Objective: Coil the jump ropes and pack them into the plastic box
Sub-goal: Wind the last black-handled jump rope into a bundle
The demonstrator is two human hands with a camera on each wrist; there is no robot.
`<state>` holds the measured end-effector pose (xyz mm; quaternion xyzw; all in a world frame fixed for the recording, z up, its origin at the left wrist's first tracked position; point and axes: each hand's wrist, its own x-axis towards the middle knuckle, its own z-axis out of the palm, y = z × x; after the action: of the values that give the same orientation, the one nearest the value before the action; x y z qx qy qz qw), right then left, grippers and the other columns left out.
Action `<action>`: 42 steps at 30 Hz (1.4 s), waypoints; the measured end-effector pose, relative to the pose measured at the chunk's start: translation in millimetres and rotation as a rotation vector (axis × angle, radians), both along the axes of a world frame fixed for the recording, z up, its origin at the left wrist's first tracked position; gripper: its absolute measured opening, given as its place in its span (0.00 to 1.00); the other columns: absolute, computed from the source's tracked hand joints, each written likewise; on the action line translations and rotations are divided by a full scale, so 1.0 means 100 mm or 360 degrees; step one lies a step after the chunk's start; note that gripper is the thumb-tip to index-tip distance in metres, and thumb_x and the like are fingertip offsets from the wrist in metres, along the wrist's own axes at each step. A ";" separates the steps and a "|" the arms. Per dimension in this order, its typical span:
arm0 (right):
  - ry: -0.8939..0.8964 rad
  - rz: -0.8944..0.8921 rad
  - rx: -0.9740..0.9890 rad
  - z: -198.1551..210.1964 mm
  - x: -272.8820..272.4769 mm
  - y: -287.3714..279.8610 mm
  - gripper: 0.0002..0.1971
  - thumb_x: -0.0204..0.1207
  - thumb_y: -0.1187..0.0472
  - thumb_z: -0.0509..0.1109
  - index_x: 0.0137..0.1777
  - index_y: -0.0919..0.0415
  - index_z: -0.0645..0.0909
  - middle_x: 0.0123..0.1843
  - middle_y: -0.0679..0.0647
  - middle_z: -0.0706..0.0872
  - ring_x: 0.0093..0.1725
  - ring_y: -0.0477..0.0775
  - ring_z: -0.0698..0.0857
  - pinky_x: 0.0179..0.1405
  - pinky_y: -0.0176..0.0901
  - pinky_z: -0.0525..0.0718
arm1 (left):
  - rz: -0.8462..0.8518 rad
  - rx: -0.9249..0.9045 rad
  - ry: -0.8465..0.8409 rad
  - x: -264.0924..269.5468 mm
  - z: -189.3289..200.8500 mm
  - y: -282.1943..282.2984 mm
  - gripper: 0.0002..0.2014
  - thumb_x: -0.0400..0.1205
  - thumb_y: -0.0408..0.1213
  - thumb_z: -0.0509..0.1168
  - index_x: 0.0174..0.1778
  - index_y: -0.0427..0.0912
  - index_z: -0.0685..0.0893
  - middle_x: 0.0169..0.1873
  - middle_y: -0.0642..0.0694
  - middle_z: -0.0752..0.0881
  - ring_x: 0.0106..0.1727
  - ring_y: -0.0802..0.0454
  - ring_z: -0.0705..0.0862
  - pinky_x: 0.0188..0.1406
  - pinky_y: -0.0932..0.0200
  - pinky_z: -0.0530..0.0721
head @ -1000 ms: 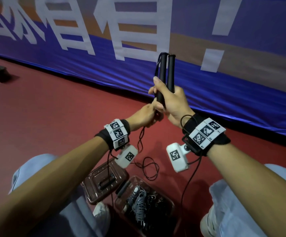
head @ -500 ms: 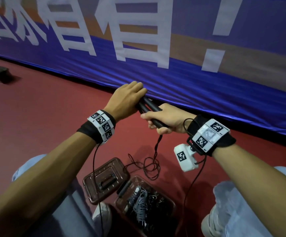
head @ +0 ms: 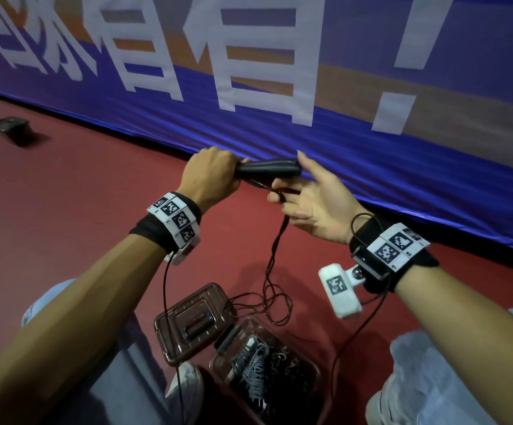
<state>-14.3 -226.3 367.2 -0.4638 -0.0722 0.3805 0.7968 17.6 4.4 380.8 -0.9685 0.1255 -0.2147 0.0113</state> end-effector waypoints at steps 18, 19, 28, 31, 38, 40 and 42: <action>-0.1965 -0.0100 -0.1497 0.06 0.29 -0.45 0.22 0.79 0.37 0.69 0.39 0.55 0.89 0.31 0.54 0.85 0.32 0.53 0.80 0.37 0.53 0.79 | -0.0533 0.0091 0.0263 -0.28 -0.39 -0.30 0.16 0.78 0.48 0.55 0.36 0.43 0.83 0.30 0.41 0.86 0.31 0.32 0.84 0.29 0.47 0.82; -0.1859 -0.0099 -0.1340 0.06 0.29 -0.42 0.21 0.82 0.42 0.70 0.37 0.57 0.89 0.30 0.58 0.83 0.31 0.51 0.77 0.36 0.52 0.76 | -0.0599 -0.0046 0.0181 -0.31 -0.34 -0.30 0.14 0.76 0.47 0.56 0.33 0.43 0.82 0.27 0.41 0.85 0.28 0.32 0.83 0.25 0.48 0.81; -0.1513 -0.0449 -0.1518 -0.24 0.07 0.31 0.15 0.90 0.64 0.62 0.40 0.56 0.81 0.32 0.54 0.79 0.32 0.54 0.76 0.35 0.49 0.70 | -0.0221 -0.0528 0.0064 -0.38 0.01 -0.33 0.15 0.77 0.47 0.65 0.29 0.40 0.81 0.27 0.39 0.86 0.33 0.32 0.84 0.27 0.52 0.71; -0.1173 -0.0548 -0.1286 -0.27 -0.02 0.56 0.29 0.91 0.52 0.59 0.26 0.60 0.72 0.21 0.53 0.72 0.20 0.52 0.69 0.23 0.42 0.63 | 0.0011 -0.0414 0.0171 -0.25 0.02 -0.25 0.10 0.77 0.41 0.67 0.34 0.39 0.82 0.34 0.35 0.86 0.38 0.28 0.83 0.31 0.51 0.73; -0.2086 0.0044 -0.2118 -0.27 -0.25 0.50 0.12 0.90 0.54 0.62 0.47 0.59 0.77 0.48 0.61 0.83 0.53 0.69 0.86 0.41 0.49 0.72 | 0.0358 -0.0182 0.0467 -0.18 -0.36 -0.29 0.08 0.78 0.39 0.65 0.49 0.40 0.86 0.39 0.40 0.85 0.40 0.34 0.85 0.35 0.50 0.75; -0.2366 0.0060 -0.2374 -0.20 -0.24 0.39 0.13 0.90 0.51 0.62 0.59 0.58 0.83 0.54 0.59 0.87 0.56 0.67 0.87 0.43 0.49 0.71 | 0.0331 -0.0094 0.0559 -0.22 -0.48 -0.34 0.07 0.79 0.37 0.65 0.47 0.38 0.84 0.44 0.38 0.87 0.43 0.32 0.86 0.35 0.50 0.75; -0.2500 -0.0057 -0.2535 -0.15 -0.19 0.29 0.15 0.89 0.45 0.62 0.62 0.51 0.86 0.56 0.57 0.89 0.56 0.65 0.89 0.42 0.48 0.71 | 0.0243 0.0046 0.0636 -0.28 -0.58 -0.43 0.08 0.79 0.38 0.66 0.47 0.37 0.84 0.46 0.36 0.88 0.46 0.31 0.87 0.35 0.50 0.76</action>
<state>-32.9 -197.4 352.0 -0.9543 -0.2842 -0.0919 0.0110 -10.7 -38.1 322.9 -0.9983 0.0546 -0.0151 0.0165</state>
